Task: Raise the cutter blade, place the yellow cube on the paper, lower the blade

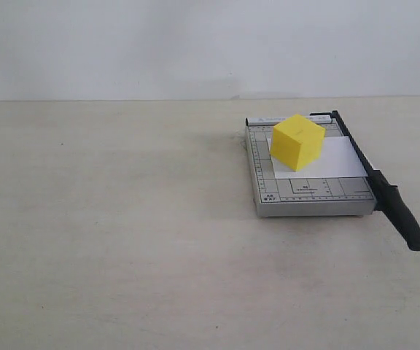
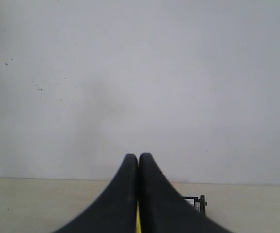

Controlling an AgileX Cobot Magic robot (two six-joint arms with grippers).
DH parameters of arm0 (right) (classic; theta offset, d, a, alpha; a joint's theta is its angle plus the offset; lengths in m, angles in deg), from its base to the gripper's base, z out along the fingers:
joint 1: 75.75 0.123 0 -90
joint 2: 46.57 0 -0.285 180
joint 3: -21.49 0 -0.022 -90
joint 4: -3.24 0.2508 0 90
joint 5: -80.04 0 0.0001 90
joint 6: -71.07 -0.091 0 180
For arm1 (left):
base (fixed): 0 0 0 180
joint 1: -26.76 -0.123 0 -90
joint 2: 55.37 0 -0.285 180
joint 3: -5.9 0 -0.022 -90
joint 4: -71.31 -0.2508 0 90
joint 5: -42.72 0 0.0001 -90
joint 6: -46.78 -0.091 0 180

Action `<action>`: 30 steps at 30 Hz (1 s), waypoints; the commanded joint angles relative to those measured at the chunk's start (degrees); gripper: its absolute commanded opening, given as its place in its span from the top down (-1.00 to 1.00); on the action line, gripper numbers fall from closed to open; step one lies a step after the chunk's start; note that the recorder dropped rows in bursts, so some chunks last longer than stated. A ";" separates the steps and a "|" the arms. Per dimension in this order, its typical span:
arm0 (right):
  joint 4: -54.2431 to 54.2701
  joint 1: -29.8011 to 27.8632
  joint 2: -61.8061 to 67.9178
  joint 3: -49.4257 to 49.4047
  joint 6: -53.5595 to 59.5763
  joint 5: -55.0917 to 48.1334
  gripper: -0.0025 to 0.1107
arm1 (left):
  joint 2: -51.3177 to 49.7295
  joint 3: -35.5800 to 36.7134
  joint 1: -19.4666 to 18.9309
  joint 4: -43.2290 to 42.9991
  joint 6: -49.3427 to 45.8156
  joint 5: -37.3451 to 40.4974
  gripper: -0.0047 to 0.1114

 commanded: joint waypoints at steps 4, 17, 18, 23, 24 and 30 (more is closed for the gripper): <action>0.12 0.04 -0.17 -0.43 -0.18 3.80 0.96 | 0.18 0.15 -0.15 0.72 0.56 -0.44 0.84; 1.57 -1.24 -6.49 -19.77 4.36 33.03 0.96 | 0.18 0.15 -0.15 0.72 0.56 -0.44 0.84; 1.45 -1.93 -6.49 -19.77 5.94 33.41 0.96 | 0.18 0.15 -0.15 0.72 0.56 -0.44 0.84; 1.45 -7.57 -6.49 -19.77 6.93 31.43 0.96 | 0.18 0.15 -0.15 0.72 0.56 -0.34 0.84; 1.45 -8.77 -6.49 -19.77 6.93 29.42 0.96 | 0.18 0.15 -0.15 0.72 0.56 -0.34 0.84; 0.79 -12.67 -6.49 -19.77 6.93 6.60 0.96 | 0.18 0.15 -0.15 0.72 0.56 -0.34 0.84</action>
